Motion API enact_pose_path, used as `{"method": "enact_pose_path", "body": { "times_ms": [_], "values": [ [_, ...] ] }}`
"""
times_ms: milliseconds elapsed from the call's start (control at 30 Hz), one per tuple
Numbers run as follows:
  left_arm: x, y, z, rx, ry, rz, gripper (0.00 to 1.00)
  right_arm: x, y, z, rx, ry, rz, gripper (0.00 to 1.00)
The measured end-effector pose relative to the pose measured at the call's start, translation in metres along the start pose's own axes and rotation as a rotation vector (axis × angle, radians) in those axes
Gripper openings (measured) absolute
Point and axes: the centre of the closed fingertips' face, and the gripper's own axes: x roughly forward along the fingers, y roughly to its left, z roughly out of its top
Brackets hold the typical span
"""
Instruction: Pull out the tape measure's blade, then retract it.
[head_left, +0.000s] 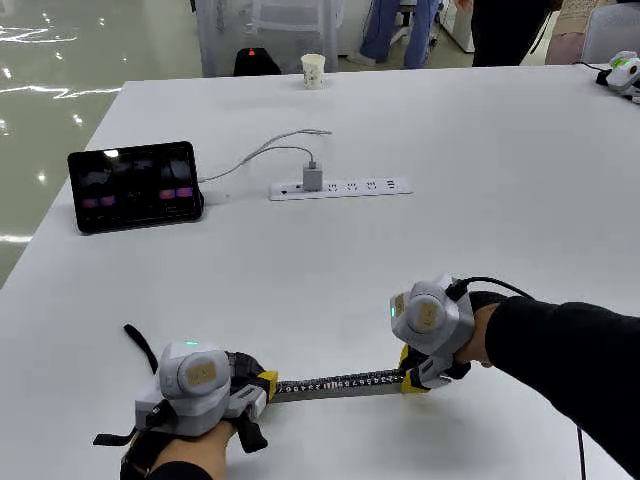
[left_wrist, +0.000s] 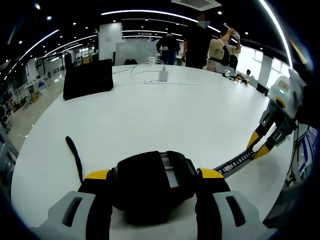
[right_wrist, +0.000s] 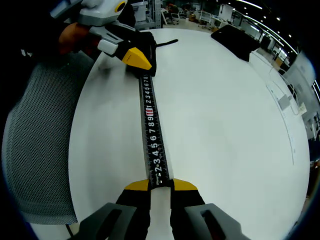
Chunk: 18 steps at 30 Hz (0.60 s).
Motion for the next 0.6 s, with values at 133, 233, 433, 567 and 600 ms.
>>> {"method": "enact_pose_path", "body": {
  "times_ms": [133,233,433,567,600],
  "values": [
    [0.0003,0.0,0.0001,-0.005,-0.001,-0.003,0.63,0.0008,0.0001,0.002,0.003,-0.005,-0.002,0.11],
    [0.0003,-0.0004,0.0002,-0.005,-0.003,0.0,0.63,0.0014,-0.0001,0.0033,0.001,-0.007,0.0,0.11],
    [0.0002,-0.0004,-0.0001,-0.006,0.01,-0.003,0.63,0.0025,0.0002,0.0063,-0.009,-0.008,0.005,0.11],
    [0.0001,-0.0005,0.0,-0.006,0.01,-0.002,0.63,0.0032,0.0008,0.0087,-0.013,-0.012,0.004,0.11],
    [0.0002,-0.0004,0.0,-0.007,0.01,-0.002,0.63,0.0033,0.0009,0.009,-0.013,-0.014,0.004,0.11]
  ]
}}
